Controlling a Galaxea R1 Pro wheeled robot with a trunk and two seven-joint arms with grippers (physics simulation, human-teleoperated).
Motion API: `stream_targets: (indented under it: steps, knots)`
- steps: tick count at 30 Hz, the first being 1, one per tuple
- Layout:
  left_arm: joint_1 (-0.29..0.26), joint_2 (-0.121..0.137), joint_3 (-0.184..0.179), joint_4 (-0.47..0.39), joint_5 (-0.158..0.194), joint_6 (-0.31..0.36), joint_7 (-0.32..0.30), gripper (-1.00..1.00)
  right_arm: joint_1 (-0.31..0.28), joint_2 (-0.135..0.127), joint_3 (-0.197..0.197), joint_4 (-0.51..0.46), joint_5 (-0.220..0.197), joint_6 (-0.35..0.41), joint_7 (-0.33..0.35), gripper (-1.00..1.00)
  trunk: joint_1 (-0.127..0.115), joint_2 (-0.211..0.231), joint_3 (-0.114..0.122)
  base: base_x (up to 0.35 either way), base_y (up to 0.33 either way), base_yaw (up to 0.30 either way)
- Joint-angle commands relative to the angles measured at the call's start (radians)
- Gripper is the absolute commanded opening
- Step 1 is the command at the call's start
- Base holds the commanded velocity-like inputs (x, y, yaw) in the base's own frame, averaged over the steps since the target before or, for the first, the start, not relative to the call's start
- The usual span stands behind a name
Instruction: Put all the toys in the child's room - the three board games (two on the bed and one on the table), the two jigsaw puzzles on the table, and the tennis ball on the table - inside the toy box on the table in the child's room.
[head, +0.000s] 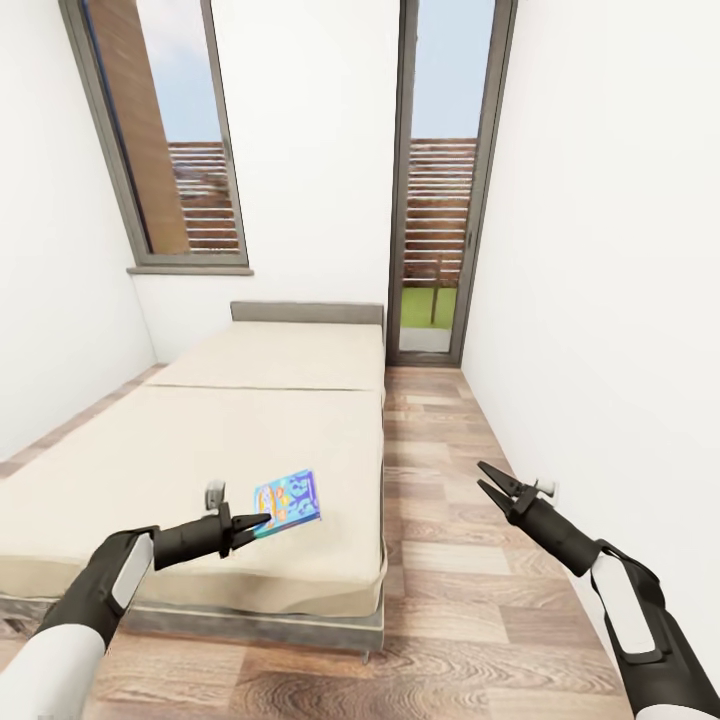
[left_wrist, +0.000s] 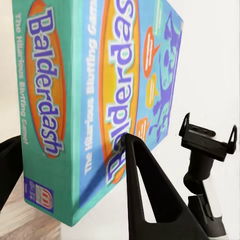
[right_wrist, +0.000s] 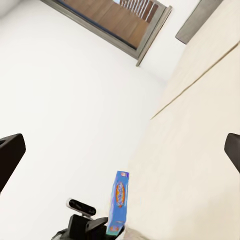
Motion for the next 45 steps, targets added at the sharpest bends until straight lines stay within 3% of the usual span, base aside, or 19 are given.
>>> stream_targets:
  steps: [1, 4, 8, 10, 14, 18, 22, 27, 45]
  knots:
    - [-0.006, 0.003, -0.003, -0.007, -0.005, 0.007, -0.007, -1.0, -0.001, 0.0, -0.001, 0.0, -0.002, 0.005, 0.0, 1.0, -0.004, 0.007, 0.002, 0.0, 0.0, 0.0]
    - [-0.023, 0.018, -0.015, -0.038, -0.003, 0.018, -0.015, -1.0, -0.001, 0.002, 0.0, 0.0, 0.0, 0.002, -0.008, 1.0, -0.016, 0.028, 0.012, 0.0, 0.0, 0.0]
    - [-0.033, 0.051, -0.023, -0.061, 0.001, 0.023, -0.039, -1.0, -0.001, 0.0, 0.004, 0.0, 0.005, 0.009, -0.074, 1.0, -0.031, 0.056, 0.024, 0.0, 0.0, 0.0]
    - [-0.035, 0.065, -0.028, -0.066, 0.001, 0.023, -0.083, -1.0, -0.001, 0.001, 0.006, -0.001, 0.006, 0.01, -0.118, 1.0, -0.039, 0.07, 0.03, 0.0, 0.0, 0.0]
    - [-0.038, 0.085, -0.074, -0.07, -0.004, 0.023, -0.242, -1.0, -0.001, 0.009, 0.008, -0.009, 0.007, 0.006, -0.175, 1.0, -0.054, 0.098, 0.043, -0.001, 0.0, 0.0]
    - [-0.048, 0.114, -0.123, -0.071, -0.007, 0.023, -0.306, -1.0, -0.001, 0.013, 0.009, -0.015, 0.007, 0.003, -0.188, 1.0, -0.069, 0.126, 0.055, -0.124, 0.0, 0.0]
    - [-0.057, 0.154, -0.141, -0.071, -0.002, 0.023, -0.331, -1.0, -0.001, 0.014, 0.008, -0.017, 0.008, -0.002, -0.192, 1.0, -0.085, 0.154, 0.068, -0.219, 0.0, 0.0]
    - [-0.059, 0.167, -0.152, -0.07, -0.003, 0.023, -0.362, -1.0, -0.001, 0.014, 0.006, -0.018, 0.008, -0.003, -0.191, 1.0, -0.104, 0.189, 0.084, -0.056, 0.0, 0.0]
    - [-0.06, 0.179, -0.155, -0.071, -0.006, 0.023, -0.434, -1.0, -0.001, 0.014, 0.008, -0.018, 0.006, -0.001, -0.19, 1.0, -0.173, 0.315, 0.14, -0.06, 0.0, 0.0]
